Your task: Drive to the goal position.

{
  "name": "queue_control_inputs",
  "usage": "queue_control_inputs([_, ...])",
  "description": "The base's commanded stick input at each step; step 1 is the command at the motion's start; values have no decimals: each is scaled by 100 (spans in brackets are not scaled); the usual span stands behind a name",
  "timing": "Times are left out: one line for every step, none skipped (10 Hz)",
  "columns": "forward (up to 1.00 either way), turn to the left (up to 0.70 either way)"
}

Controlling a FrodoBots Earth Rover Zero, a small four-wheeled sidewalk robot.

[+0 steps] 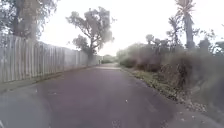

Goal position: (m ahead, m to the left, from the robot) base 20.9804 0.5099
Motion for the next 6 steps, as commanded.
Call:
queue_control_inputs([70,0])
queue_control_inputs([70,0])
queue_control_inputs([70,-14])
queue_control_inputs([70,-14])
queue_control_inputs([70,-14])
queue_control_inputs([70,-14])
